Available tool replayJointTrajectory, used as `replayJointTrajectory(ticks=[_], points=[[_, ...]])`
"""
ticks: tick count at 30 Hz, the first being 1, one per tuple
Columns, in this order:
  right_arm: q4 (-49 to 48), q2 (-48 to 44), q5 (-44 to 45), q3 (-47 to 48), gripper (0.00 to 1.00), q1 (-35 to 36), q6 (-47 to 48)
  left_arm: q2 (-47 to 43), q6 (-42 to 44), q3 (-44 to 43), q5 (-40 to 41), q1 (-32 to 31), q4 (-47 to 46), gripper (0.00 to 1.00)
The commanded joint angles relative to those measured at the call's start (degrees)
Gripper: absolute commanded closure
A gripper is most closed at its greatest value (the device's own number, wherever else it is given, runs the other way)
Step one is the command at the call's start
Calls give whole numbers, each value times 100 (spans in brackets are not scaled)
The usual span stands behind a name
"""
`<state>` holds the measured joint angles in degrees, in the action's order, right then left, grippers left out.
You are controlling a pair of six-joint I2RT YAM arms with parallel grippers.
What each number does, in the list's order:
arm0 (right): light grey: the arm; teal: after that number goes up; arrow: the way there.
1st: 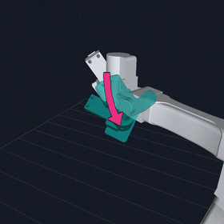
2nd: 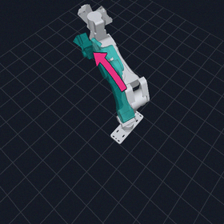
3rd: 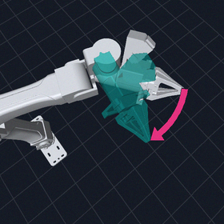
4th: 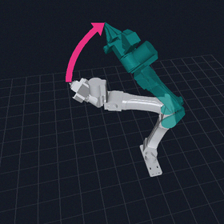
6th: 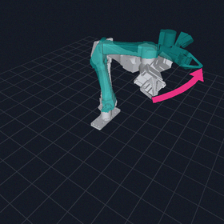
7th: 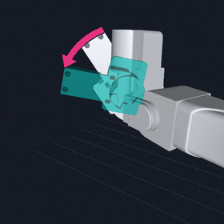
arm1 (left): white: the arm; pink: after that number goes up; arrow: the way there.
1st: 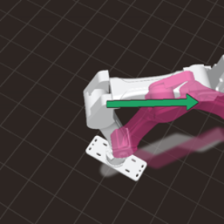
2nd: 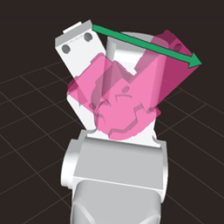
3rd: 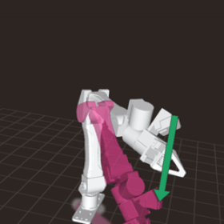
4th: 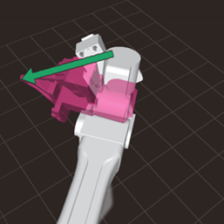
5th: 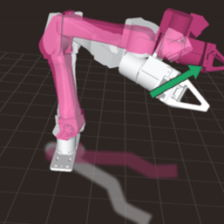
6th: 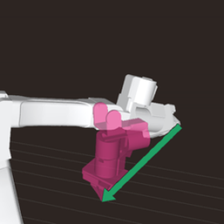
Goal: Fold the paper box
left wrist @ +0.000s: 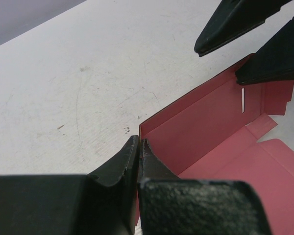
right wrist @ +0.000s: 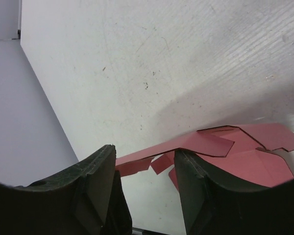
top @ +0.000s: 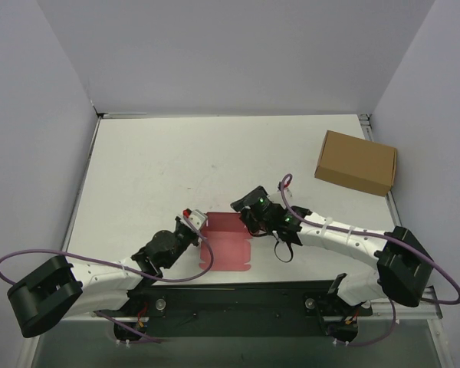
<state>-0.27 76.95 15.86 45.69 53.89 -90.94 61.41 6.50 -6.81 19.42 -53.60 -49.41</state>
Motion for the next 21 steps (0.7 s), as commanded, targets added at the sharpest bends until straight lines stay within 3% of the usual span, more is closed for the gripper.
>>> replayJointTrajectory(ticks=[1,7,14,19,21], points=[[-148,189,225,36,50,-27,-521,12,35,-13,88,-36,-412,100],[-306,426,102,27,65,-107,-574,29,44,-5,97,-54,-421,100],[-500,725,-74,-8,91,-142,-610,152,53,-84,-17,-98,-368,100],[-605,734,-65,-157,99,-194,-592,161,-8,-145,-140,-106,-272,100],[-667,725,-56,-218,100,-203,-601,152,-61,-172,-245,-106,-184,90]])
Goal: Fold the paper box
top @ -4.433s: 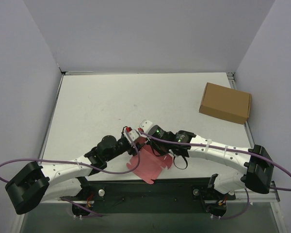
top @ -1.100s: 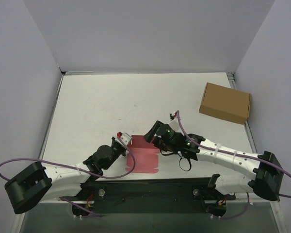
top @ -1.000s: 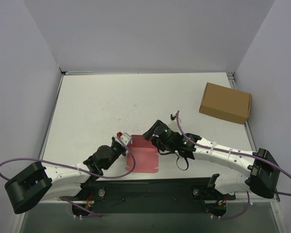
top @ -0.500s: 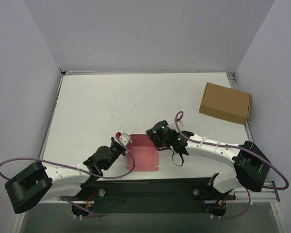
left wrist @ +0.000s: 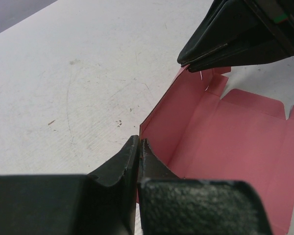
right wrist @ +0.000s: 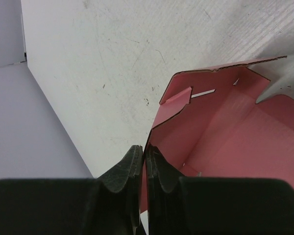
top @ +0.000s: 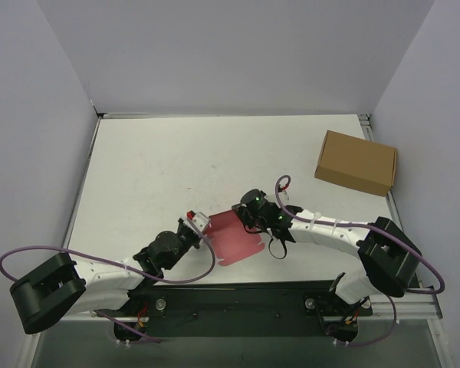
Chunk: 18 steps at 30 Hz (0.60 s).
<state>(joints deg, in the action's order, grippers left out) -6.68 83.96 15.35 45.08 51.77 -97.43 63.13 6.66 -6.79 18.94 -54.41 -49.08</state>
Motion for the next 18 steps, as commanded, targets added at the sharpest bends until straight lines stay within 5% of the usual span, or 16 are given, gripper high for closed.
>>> replayJointTrajectory(ticks=[1,3,7,12,18], points=[[-70,24,-6,-236,100,0,31,-55,-85,-191,-224,-26,-155,84],[-228,24,-15,-307,100,-9,31,-143,-147,-191,-337,-26,-85,58],[-457,23,11,-482,100,-9,66,-887,-384,-235,-566,-34,731,26],[-615,-55,46,-606,100,-18,101,-2240,-1183,-288,-838,-52,2197,24],[-546,-283,222,-658,100,-27,251,-2693,-2966,-375,-1164,-96,3691,29]])
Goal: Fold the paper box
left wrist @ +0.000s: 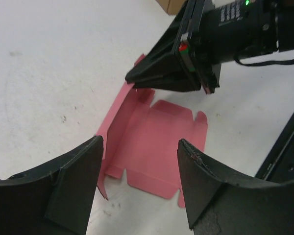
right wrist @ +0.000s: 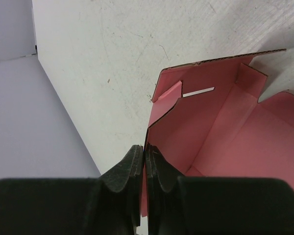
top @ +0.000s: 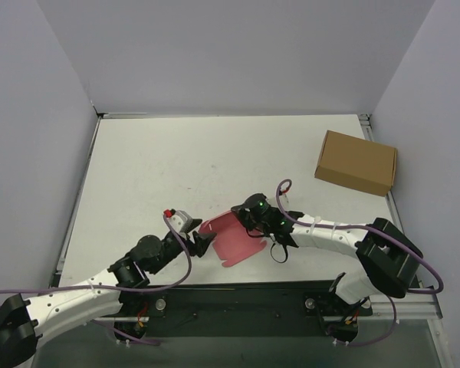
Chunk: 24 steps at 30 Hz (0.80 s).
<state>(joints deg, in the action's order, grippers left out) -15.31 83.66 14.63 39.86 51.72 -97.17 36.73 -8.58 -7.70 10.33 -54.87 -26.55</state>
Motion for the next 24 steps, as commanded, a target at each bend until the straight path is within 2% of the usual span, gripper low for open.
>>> replayJointTrajectory(ticks=[1,5,9,13,16,20,24], points=[[388,-297,321,-153,100,-22,224,-35,-1810,-328,-338,-67,1590,30],[371,-464,417,-320,100,-22,207,106,-2376,-416,-383,-111,2117,30],[362,-552,374,-382,100,-22,259,316,-2561,-302,-233,-103,1952,31],[336,-587,365,-444,100,-22,259,992,-2605,-100,-469,-103,1022,31],[239,-587,356,-505,100,-22,251,1713,-2570,-117,-418,-103,82,35],[178,-588,294,-479,100,-22,330,2670,-2412,-327,-321,-103,-367,39],[186,-579,259,-470,100,-22,330,2971,-2333,-372,3,-129,-632,42]])
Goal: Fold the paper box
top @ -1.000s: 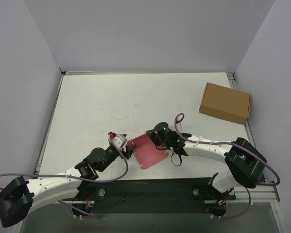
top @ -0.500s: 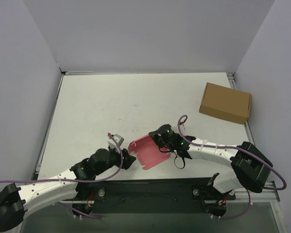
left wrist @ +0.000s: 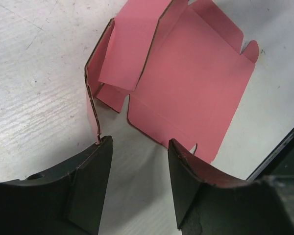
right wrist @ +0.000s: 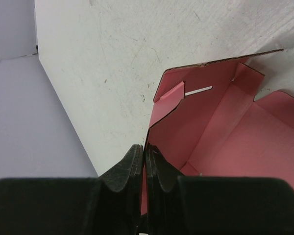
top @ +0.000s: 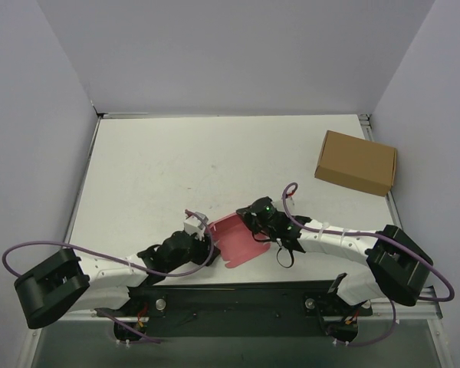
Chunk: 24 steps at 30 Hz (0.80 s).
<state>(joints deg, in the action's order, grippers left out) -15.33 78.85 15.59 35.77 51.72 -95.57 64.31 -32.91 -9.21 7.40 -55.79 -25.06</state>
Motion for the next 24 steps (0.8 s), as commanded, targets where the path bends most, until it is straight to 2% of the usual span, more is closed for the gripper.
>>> replayJointTrajectory(ticks=[1,8,12,13,16,18,21,24], points=[[180,-98,172,-87,100,-22,170,231,109,-239,489,-37,-764,42],[145,-80,154,-132,100,-22,153,126,390,-63,597,-55,-1300,47],[145,-107,190,-140,100,-22,161,-971,680,209,114,-72,-1292,43],[153,-107,216,-132,100,-22,170,-1513,724,131,69,-72,-786,43],[197,-107,216,-105,100,-31,197,-2350,952,-307,-28,-28,481,43],[224,-89,207,-97,100,-13,197,-2555,935,-554,77,33,1297,42],[241,-72,207,-88,100,-22,188,-2416,821,-1090,34,156,1932,34],[241,-63,190,-61,100,-22,205,-1636,777,-1574,-98,287,2285,33]])
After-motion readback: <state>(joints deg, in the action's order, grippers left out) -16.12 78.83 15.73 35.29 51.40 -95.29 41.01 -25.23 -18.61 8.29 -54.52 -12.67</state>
